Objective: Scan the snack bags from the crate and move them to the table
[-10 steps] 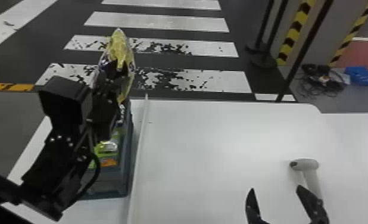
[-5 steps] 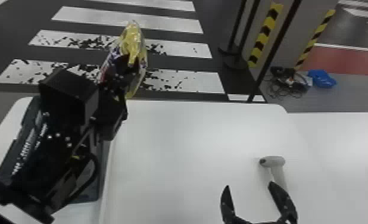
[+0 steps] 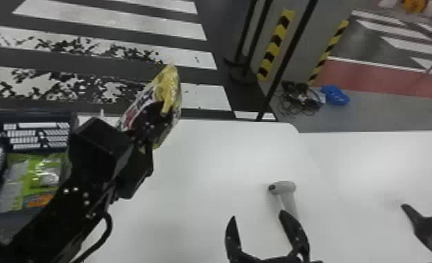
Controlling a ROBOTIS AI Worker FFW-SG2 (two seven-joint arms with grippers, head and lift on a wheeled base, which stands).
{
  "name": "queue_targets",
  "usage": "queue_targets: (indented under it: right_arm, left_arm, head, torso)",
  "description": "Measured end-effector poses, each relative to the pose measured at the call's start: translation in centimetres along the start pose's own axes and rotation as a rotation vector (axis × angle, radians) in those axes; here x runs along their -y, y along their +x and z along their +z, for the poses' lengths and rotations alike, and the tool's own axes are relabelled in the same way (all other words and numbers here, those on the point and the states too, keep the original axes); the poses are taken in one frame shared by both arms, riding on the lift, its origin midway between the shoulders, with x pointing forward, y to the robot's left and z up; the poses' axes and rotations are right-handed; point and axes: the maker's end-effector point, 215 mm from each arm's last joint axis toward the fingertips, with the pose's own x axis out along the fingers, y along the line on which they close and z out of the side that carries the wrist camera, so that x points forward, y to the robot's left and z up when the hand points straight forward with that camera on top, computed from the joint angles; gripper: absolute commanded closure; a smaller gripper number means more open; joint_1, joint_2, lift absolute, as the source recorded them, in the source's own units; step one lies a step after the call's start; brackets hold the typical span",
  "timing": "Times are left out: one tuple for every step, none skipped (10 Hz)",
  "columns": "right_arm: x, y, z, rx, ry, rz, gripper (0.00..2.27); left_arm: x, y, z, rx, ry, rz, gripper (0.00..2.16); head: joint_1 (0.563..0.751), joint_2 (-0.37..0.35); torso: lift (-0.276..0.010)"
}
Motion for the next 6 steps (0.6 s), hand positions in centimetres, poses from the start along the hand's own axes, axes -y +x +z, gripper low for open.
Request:
queue_targets:
  right_arm:
    - [0.1, 0.0, 0.1, 0.002, 0.001, -0.003, 0.09]
    - [0.1, 0.0, 0.1, 0.003, 0.001, -0.003, 0.09]
    - [0.0, 0.0, 0.1, 0.004, 0.001, -0.003, 0.09]
    - [0.0, 0.0, 0.1, 0.004, 0.001, -0.003, 0.09]
    - [0.1, 0.1, 0.1, 0.004, 0.000, -0.003, 0.09]
    - [0.1, 0.1, 0.1, 0.003, 0.000, -0.004, 0.09]
  left_arm:
    - [1.4, 0.1, -1.6, -0.029, -0.007, -0.031, 1.91]
    - [2.8, 0.1, -3.1, -0.054, -0.014, -0.058, 1.91]
    - [4.1, 0.1, -4.2, -0.073, -0.018, -0.084, 1.91]
    - [5.7, 0.2, -5.4, -0.090, -0.022, -0.114, 1.91]
    - [7.2, 0.4, -6.4, -0.103, -0.025, -0.139, 1.91]
    - [8.5, 0.6, -7.4, -0.117, -0.026, -0.164, 1.91]
  head:
    - [0.695, -0.343]
    - [0.695, -0.350]
    - [0.695, -0.350]
    - [0.695, -0.350]
    - [0.695, -0.350]
    - [0.695, -0.350]
  torso:
    - [-0.095]
    - [-0.095]
    - [-0.095]
    - [-0.095]
    - [-0.095]
    - [-0.095]
